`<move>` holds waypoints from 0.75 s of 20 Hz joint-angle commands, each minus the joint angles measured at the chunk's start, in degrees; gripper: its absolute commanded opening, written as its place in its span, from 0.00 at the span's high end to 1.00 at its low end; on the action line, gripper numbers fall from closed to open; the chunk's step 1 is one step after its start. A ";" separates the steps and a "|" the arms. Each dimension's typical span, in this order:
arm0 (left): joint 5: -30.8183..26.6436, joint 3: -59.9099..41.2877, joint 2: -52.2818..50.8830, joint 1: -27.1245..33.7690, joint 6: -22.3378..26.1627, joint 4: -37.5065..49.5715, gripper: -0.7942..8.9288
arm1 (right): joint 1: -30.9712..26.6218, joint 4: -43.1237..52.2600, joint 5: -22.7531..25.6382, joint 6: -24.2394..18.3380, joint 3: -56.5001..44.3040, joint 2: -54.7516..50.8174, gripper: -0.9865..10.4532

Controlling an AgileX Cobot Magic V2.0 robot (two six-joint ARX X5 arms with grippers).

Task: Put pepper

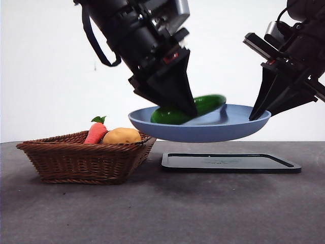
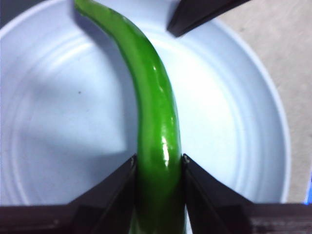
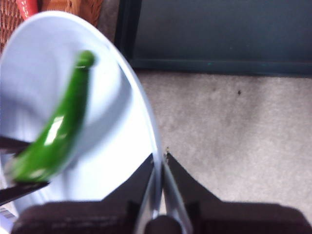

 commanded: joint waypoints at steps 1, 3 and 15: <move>-0.46 0.76 1.55 -0.61 -0.15 -0.02 0.80 | 0.20 0.79 -0.55 0.61 1.09 0.52 0.91; -0.46 0.76 1.55 -0.92 -0.17 -0.31 0.75 | 0.20 0.74 -0.55 0.61 1.09 0.52 0.91; 0.13 1.16 -4.39 -0.98 -1.66 -0.28 0.66 | 0.11 -0.70 -0.20 1.14 1.09 0.52 0.91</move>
